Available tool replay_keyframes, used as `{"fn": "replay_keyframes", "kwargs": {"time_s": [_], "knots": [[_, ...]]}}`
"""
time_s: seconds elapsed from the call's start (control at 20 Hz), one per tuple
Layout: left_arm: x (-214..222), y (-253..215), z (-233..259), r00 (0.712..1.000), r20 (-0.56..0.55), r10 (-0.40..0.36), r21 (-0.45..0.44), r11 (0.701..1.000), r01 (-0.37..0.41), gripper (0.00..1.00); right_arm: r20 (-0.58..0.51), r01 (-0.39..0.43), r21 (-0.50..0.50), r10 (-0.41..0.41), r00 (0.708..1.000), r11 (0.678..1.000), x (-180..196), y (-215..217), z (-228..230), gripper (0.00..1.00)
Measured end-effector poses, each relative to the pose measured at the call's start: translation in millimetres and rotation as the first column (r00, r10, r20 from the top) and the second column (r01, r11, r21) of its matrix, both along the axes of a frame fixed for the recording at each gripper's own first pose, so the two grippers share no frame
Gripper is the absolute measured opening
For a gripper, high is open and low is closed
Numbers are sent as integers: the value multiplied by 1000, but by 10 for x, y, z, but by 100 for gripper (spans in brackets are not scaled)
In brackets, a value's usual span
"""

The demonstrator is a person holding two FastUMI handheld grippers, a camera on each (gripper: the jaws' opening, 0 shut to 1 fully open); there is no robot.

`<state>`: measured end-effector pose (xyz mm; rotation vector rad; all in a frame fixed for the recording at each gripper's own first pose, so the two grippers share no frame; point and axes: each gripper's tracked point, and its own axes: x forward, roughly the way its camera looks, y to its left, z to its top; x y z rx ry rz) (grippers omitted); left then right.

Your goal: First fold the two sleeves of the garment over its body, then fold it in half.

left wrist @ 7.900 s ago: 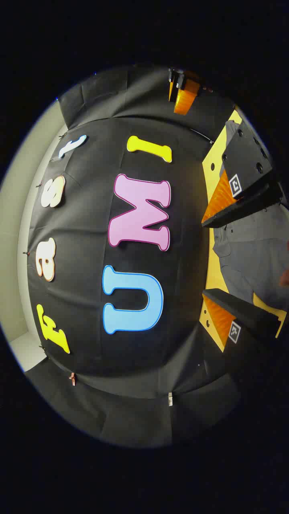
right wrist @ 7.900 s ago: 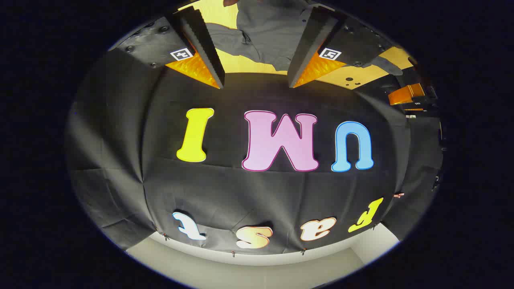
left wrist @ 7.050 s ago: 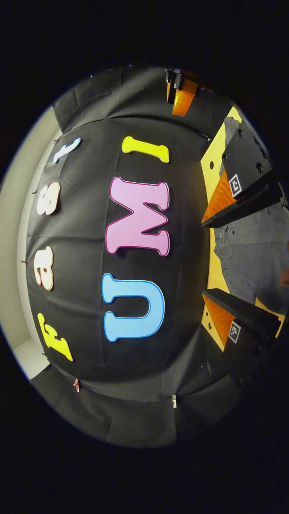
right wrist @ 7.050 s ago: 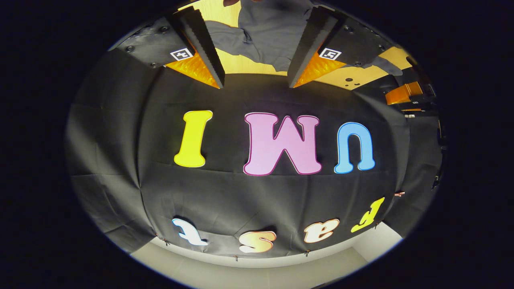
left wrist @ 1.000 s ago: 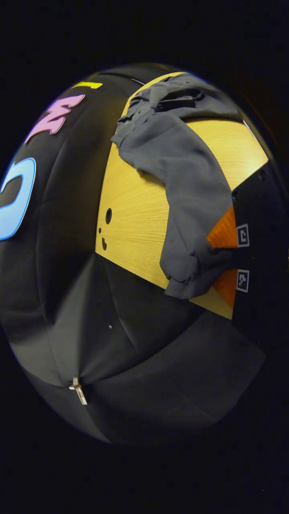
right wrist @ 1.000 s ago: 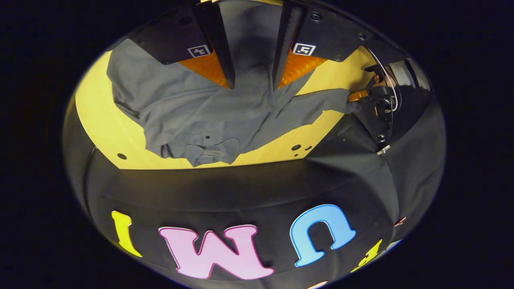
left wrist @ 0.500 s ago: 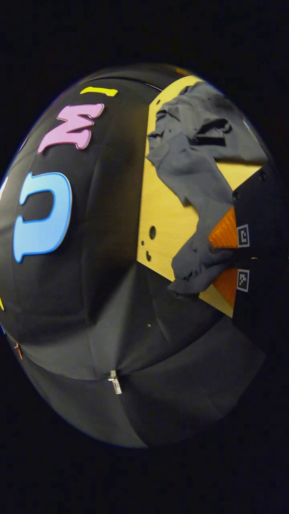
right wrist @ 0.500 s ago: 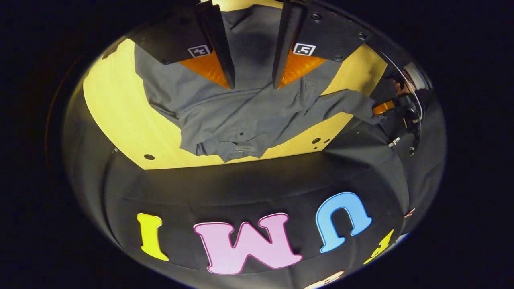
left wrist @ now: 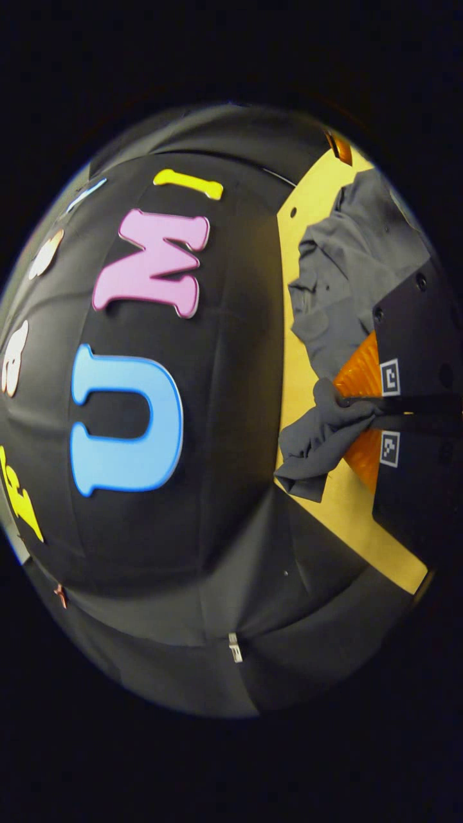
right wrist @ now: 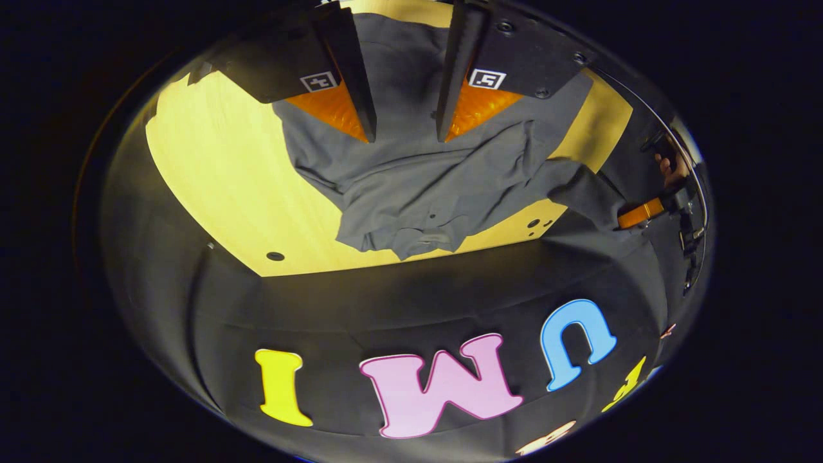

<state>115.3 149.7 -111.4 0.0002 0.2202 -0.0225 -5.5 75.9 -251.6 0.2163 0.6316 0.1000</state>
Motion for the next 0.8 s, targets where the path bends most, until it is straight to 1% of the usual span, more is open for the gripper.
{"fn": "replay_keyframes", "kwargs": {"time_s": [0.05,0.1,0.25,0.4,0.5,0.65,0.8], "knots": [[11,-200,8,1000,1,-29,-2,1000,29,8,-2,7,-3,-7,1000,1000,-11,-89,-16,59],[18,-394,13,999,-2,-53,-5,999,53,6,-4,14,-4,-14,1000,1000,-27,-180,-39,59],[25,-921,-68,992,-19,-124,-14,992,123,6,-16,36,3,-36,999,999,-51,-414,-102,59],[12,-1420,-218,979,-52,-197,-7,980,196,6,-27,50,3,-50,998,999,-78,-613,-162,59],[17,-1739,-378,968,-83,-236,-3,972,237,6,-37,57,7,-57,998,998,-91,-726,-198,59],[27,-2101,-690,950,-137,-279,-3,960,281,6,-45,61,7,-60,997,998,-95,-886,-245,60],[14,-2401,-1042,926,-200,-320,5,945,328,5,-55,48,-5,-48,997,999,-86,-1018,-256,60]]}}
